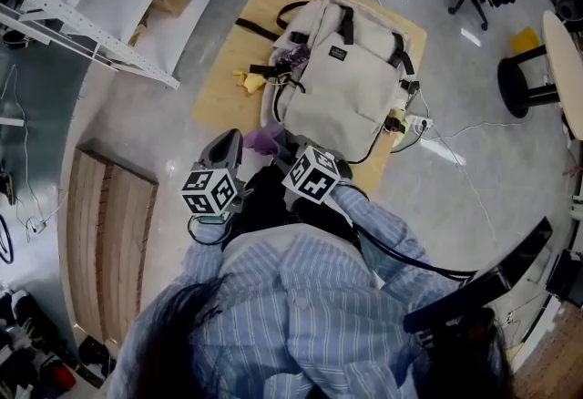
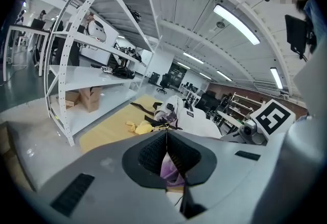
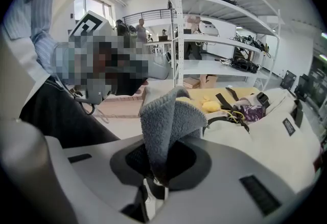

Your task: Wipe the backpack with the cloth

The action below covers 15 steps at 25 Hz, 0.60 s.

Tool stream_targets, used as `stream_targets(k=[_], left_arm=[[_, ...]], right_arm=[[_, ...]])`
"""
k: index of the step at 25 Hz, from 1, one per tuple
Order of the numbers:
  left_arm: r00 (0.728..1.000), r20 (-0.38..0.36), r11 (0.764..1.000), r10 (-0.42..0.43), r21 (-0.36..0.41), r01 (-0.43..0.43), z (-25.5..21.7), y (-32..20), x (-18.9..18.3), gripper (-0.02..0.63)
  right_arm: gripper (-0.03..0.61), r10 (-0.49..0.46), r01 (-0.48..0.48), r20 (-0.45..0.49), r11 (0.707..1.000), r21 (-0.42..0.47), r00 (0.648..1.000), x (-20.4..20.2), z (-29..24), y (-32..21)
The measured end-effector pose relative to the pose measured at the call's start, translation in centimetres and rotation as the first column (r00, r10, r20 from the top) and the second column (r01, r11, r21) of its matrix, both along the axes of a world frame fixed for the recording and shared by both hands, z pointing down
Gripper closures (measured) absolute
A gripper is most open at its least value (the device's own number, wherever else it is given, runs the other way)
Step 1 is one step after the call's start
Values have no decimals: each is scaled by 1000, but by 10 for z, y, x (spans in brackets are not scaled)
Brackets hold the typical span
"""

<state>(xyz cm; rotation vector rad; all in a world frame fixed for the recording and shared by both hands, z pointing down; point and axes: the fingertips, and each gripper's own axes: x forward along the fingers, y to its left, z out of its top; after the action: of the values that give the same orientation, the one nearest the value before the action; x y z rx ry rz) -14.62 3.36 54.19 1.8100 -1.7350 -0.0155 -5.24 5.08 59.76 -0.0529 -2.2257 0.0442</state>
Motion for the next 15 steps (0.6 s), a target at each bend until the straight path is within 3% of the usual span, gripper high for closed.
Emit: stream_targets(k=[9,15], left_arm=[[1000,-6,1000,3,2,-3,0,6,12,609],[1000,-5,1000,12,5,-12,-1,5,17,609]], right_arm=[[529,44,-43,13,997,-71,999,21,-1,18],[529,209,-198,138,976,-87,968,18,-50,-21]])
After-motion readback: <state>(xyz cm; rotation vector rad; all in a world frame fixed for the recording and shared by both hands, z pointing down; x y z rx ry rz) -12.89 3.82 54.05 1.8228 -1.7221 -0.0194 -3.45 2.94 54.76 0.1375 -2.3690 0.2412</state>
